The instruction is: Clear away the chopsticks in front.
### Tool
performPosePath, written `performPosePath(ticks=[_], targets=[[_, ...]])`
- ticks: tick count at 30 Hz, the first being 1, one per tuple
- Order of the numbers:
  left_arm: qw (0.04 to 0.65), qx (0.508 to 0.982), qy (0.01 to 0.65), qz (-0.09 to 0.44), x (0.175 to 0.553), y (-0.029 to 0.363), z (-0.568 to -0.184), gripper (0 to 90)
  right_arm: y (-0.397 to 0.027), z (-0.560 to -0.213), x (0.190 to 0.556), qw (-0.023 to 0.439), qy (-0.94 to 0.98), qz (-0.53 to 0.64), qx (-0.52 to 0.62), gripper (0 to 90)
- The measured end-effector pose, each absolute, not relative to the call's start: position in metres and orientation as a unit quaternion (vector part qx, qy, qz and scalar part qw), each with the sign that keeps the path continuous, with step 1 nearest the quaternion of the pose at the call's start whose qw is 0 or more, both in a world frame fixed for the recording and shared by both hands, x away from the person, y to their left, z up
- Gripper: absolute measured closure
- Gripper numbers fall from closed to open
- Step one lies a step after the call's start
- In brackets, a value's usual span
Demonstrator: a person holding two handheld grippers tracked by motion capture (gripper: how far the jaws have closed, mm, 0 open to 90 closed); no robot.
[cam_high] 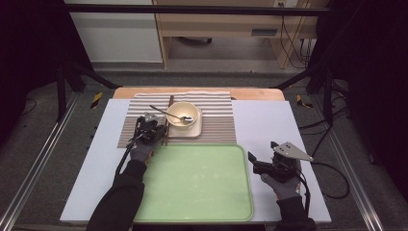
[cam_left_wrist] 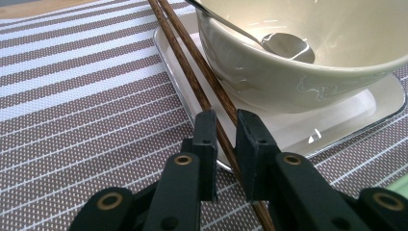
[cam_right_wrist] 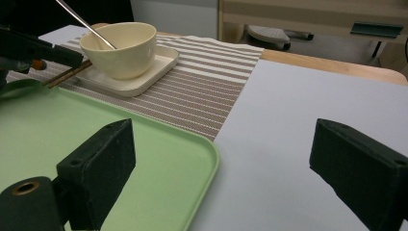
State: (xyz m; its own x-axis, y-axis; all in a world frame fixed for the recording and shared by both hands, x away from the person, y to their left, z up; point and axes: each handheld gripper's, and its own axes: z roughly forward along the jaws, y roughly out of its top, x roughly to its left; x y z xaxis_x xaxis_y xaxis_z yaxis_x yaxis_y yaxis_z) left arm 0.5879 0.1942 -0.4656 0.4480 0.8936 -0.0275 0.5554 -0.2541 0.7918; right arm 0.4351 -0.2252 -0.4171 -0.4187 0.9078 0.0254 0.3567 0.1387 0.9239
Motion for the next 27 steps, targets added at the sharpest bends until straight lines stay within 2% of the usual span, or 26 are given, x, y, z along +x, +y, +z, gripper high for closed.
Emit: performPosePath(ticks=[9, 22, 27], targets=[[0.371, 0.763, 0.477, 0.229, 0.5859, 0.1945, -0.4636, 83.4, -0.225, -0.4175, 0.4355, 0.291, 0.697, 0.473, 0.455, 9.1], [0.354, 0.773, 0.469, 0.24, 0.5819, 0.1946, -0.4601, 83.6, -0.2254, -0.4172, 0.4352, 0.29, 0.695, 0.474, 0.457, 9.3], [0.36, 0.762, 0.479, 0.244, 0.5862, 0.1955, -0.4579, 70.5, -0.2256, -0.4172, 0.4355, 0.29, 0.695, 0.473, 0.457, 9.3]])
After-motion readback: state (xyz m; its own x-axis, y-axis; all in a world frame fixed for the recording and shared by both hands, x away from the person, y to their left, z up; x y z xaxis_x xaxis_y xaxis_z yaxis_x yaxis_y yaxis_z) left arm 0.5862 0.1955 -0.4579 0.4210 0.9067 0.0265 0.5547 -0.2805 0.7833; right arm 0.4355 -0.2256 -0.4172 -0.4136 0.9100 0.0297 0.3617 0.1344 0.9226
